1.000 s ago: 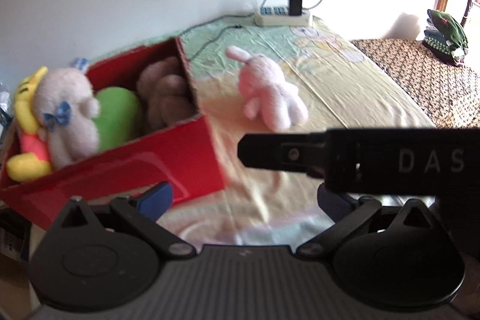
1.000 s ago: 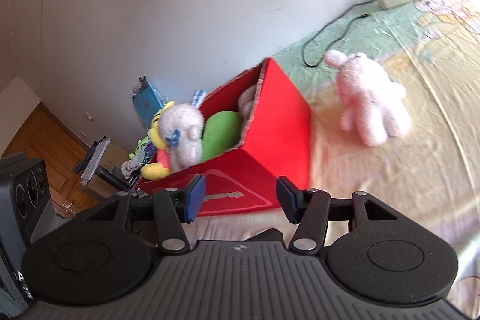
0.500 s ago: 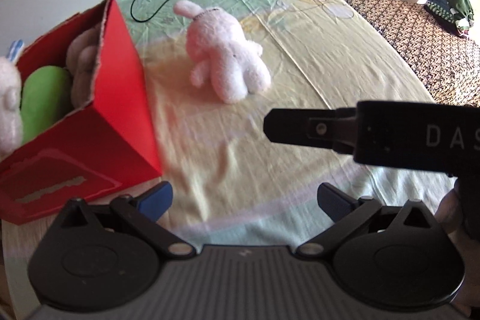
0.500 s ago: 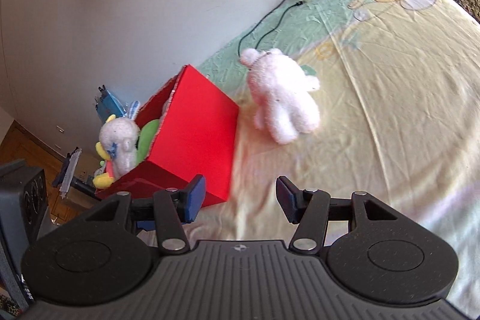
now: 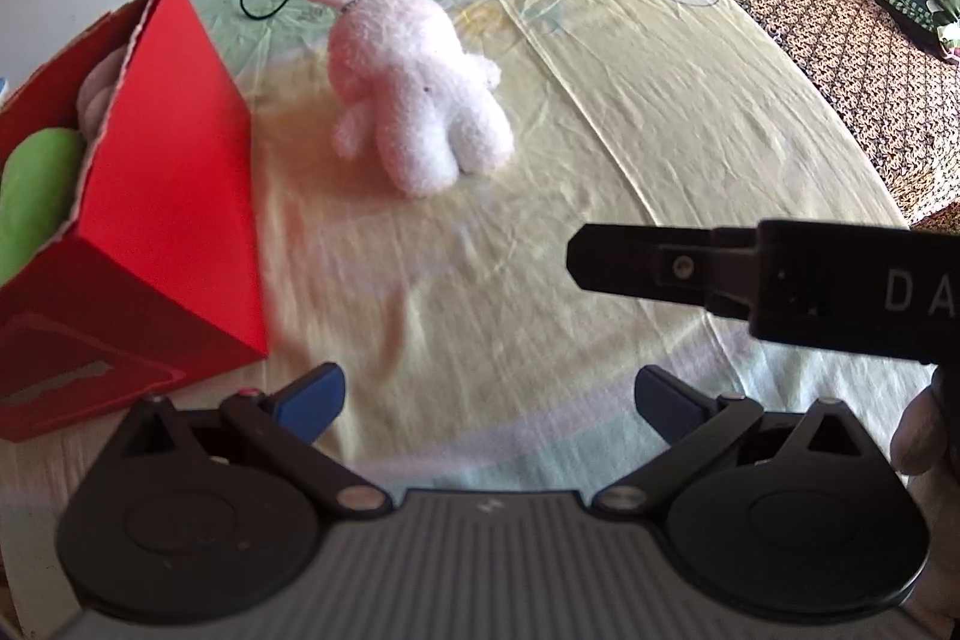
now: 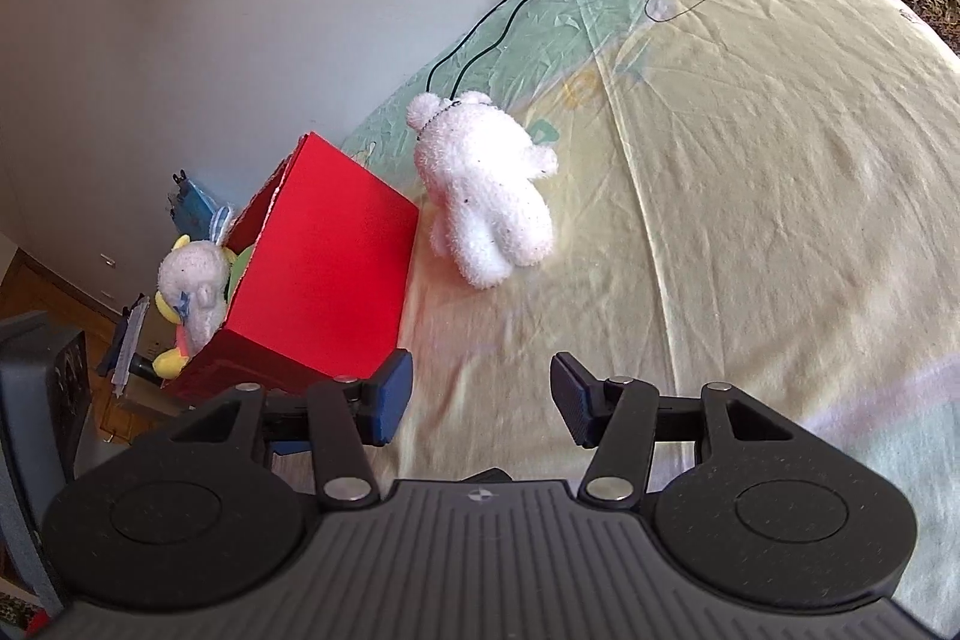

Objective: Organize objects
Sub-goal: 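Withdraw both grippers from the box toward the pink bunny, then move both grippers down around the pink bunny's body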

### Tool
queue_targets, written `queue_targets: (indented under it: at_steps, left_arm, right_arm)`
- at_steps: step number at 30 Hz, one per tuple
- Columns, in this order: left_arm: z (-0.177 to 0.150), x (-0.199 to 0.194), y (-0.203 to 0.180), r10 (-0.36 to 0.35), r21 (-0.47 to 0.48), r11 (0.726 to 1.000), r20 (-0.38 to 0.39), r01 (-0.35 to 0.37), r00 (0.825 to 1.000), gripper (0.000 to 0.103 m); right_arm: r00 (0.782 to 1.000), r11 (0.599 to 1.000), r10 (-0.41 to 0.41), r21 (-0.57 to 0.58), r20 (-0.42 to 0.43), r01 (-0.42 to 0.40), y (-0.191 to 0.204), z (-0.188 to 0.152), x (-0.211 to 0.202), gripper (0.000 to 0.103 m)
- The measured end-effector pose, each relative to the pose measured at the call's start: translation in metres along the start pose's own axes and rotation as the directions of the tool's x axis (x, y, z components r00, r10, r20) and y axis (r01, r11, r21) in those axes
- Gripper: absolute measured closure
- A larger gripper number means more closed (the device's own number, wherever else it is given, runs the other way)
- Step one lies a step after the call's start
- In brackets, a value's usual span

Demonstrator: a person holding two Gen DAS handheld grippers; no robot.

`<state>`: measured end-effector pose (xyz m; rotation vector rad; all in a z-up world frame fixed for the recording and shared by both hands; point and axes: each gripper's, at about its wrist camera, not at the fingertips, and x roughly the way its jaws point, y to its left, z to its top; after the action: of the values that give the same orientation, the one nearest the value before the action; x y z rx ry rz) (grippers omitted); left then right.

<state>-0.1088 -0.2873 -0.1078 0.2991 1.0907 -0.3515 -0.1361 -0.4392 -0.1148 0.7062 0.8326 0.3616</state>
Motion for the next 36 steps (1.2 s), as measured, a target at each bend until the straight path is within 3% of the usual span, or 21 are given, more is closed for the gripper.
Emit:
queue_targets:
  at_steps: [11,20,30,36]
  left_arm:
    - [0.005,0.019,0.001,-0.030,-0.002,1.000,-0.027,0.030,0.999,0.001]
    - [0.011,0.036,0.009,-0.047,-0.013,0.999,-0.032,0.047,0.998,0.001]
    - [0.010,0.049,0.021,-0.072,-0.032,0.997,-0.048,0.070,0.996,0.001]
    - [0.010,0.052,0.029,-0.078,-0.046,0.996,-0.051,0.076,0.996,0.001]
  right_arm:
    - [0.999,0.999,-0.036,0.018,0.000,0.036,-0.012,0.004,0.006,0.052]
    - [0.998,0.996,-0.053,-0.065,0.033,0.055,-0.004,0.019,0.027,0.053]
    - [0.997,0.953,-0.048,-0.294,0.066,0.066,0.028,0.051,0.053,0.053]
    - [0.996,0.878,-0.087,-0.471,0.024,0.088,0.052,0.051,0.082,0.052]
